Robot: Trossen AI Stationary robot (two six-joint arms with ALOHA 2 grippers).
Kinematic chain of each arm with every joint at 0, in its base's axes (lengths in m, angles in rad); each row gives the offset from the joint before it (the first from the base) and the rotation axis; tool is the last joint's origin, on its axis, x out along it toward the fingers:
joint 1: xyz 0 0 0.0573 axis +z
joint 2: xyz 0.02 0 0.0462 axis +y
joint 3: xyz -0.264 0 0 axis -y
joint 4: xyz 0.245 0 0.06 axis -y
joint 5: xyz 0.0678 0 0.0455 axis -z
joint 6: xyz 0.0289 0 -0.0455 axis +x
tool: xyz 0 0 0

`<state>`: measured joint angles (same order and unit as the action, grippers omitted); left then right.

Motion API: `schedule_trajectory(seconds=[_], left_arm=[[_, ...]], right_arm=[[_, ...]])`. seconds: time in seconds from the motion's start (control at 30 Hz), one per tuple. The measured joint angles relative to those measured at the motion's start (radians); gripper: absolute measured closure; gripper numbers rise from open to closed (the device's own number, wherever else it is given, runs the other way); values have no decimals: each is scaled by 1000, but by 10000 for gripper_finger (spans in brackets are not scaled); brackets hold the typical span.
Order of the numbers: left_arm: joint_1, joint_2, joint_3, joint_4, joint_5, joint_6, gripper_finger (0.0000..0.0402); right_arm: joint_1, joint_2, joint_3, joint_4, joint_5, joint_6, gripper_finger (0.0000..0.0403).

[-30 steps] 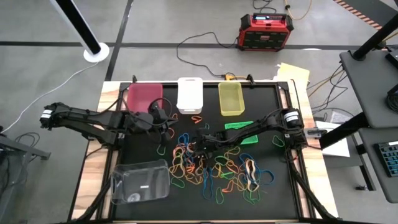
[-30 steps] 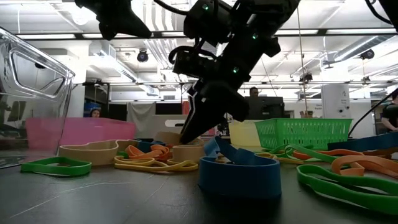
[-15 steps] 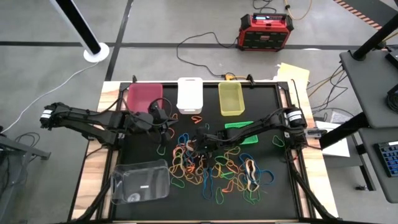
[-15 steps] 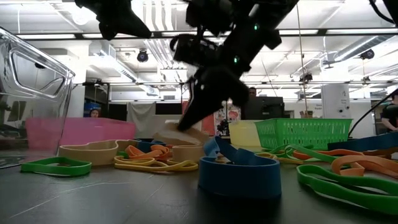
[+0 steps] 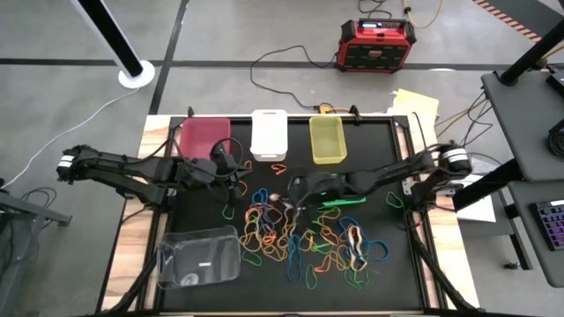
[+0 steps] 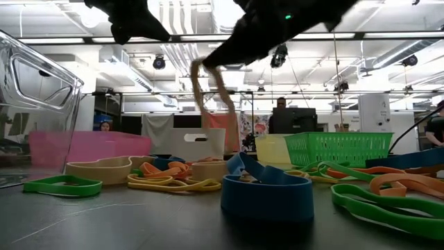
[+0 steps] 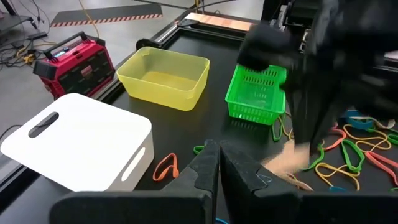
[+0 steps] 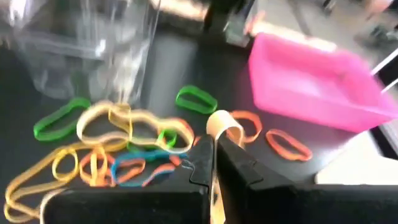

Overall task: Sort rubber bands into baskets
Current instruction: Put the brown rubber band into the yellow bin

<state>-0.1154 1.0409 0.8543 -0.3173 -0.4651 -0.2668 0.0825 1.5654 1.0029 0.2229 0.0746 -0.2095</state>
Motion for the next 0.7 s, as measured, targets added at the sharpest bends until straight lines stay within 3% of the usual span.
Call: schedule_trajectory(seconds=[0.27,0.47,0.53,0.7], left_arm=[[0,7,0,30,1,3,402],[-2,7,0,38,5,-1,402],[-2,10,0,57,56,1,402],[-3,47,0,221,304,117,402]], right_arm=[[-6,-186,-213,334,3,65,394],[-7,-297,-257,368,4,94,394],[-7,-317,-257,368,3,90,394],[-7,-334,-256,367,-4,67,394]])
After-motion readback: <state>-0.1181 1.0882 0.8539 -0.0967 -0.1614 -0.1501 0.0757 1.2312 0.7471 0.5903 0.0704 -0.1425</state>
